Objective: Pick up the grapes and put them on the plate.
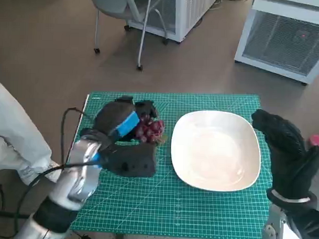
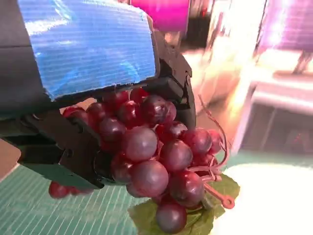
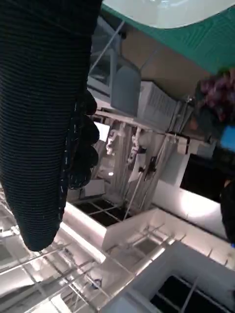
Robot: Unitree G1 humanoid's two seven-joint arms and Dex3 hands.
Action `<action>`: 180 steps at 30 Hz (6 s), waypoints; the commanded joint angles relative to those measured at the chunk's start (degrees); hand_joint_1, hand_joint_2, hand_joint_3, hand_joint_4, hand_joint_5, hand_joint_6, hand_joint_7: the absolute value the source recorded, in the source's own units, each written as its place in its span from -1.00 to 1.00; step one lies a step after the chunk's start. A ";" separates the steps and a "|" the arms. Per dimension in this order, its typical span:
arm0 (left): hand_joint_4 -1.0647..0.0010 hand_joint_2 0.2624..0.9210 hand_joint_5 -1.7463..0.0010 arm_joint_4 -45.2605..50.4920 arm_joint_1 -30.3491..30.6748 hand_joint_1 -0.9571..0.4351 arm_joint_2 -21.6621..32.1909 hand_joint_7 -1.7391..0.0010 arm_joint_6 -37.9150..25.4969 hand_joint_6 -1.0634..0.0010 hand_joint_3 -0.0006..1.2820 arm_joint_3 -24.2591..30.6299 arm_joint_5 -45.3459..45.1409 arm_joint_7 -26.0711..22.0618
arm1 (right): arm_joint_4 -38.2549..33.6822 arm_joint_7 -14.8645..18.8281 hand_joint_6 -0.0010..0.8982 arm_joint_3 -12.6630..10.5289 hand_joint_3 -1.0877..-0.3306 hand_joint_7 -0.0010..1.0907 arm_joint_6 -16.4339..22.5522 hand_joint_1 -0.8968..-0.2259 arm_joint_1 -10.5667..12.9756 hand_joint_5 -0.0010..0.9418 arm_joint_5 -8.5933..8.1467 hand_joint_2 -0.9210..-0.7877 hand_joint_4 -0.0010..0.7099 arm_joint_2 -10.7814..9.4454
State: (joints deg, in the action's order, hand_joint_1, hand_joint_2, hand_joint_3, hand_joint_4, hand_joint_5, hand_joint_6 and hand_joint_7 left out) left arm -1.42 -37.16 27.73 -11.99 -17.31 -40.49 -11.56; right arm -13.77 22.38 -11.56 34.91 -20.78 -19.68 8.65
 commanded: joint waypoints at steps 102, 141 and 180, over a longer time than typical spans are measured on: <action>0.81 1.00 1.00 -55.96 -33.80 -0.59 -24.74 1.00 20.91 0.59 -0.86 -8.59 10.79 -15.49 | 5.01 -4.39 -0.57 -1.51 0.48 0.06 -0.57 0.25 5.10 -1.00 0.75 -1.00 0.33 -0.82; 0.42 1.00 0.94 -49.68 -11.89 -0.32 -21.03 0.93 44.88 0.31 -0.68 26.02 55.84 -25.31 | 4.19 -3.97 -0.57 -0.50 0.49 0.06 -0.08 0.22 3.54 -0.99 2.11 -1.00 0.33 -1.11; 0.88 1.00 1.00 -19.97 13.33 -0.08 -20.62 1.00 37.06 0.64 -0.71 28.31 64.35 -23.34 | 4.07 -2.05 -0.57 0.87 0.47 0.07 -2.17 0.18 3.42 -0.99 1.43 -1.00 0.34 0.77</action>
State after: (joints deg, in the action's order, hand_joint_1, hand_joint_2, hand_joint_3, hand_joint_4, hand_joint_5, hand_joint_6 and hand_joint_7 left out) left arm -23.16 -24.61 7.76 25.57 11.00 23.03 -35.31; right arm -9.23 19.69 -10.79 33.69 -17.79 -17.93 8.91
